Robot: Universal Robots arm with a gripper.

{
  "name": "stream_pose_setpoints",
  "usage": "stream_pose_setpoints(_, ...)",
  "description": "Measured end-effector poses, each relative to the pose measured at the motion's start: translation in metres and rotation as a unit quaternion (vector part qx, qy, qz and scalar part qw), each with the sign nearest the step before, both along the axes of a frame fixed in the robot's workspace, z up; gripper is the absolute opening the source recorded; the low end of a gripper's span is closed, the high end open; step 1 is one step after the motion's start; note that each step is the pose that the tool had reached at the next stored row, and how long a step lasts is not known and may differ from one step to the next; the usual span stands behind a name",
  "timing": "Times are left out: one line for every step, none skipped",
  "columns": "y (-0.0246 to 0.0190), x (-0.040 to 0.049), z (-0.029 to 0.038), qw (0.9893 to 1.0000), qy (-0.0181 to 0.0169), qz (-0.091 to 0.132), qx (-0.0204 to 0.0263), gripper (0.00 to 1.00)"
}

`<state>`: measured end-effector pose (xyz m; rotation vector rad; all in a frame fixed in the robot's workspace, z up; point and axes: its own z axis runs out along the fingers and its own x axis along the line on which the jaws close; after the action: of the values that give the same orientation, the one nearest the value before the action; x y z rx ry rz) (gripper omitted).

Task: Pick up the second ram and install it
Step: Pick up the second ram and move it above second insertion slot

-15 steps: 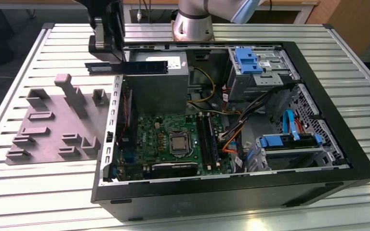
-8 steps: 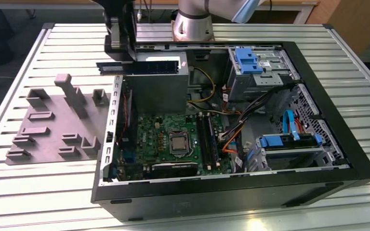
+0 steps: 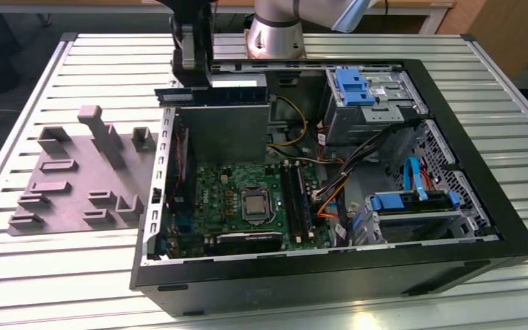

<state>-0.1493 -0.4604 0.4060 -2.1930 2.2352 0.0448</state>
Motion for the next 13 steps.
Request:
stream_pose_setpoints(0.0,0.0023,0.0,1.0,0.0,0.0,0.0,0.14)
stream_pose_setpoints(0.0,0.0046,0.0,1.0,0.0,0.0,0.0,0.14)
stream_pose_setpoints(0.0,0.007,0.0,1.0,0.0,0.0,0.0,0.14)
stream_pose_setpoints(0.0,0.0098,0.0,1.0,0.0,0.0,0.0,0.14)
stream_pose_setpoints(0.0,0.0125,0.0,1.0,0.0,0.0,0.0,0.14)
stream_pose_setpoints(0.0,0.0153,0.0,1.0,0.0,0.0,0.0,0.14)
stream_pose_setpoints(0.0,0.0181,0.0,1.0,0.0,0.0,0.0,0.14)
stream_pose_setpoints(0.0,0.021,0.0,1.0,0.0,0.0,0.0,0.14)
stream_pose_setpoints(0.0,0.024,0.0,1.0,0.0,0.0,0.0,0.14)
stream_pose_setpoints(0.0,0.0268,0.0,1.0,0.0,0.0,0.0,0.14)
stream_pose_setpoints(0.0,0.0299,0.0,1.0,0.0,0.0,0.0,0.14)
stream_pose_setpoints(0.0,0.0329,0.0,1.0,0.0,0.0,0.0,0.14)
stream_pose_setpoints(0.0,0.0359,0.0,1.0,0.0,0.0,0.0,0.14)
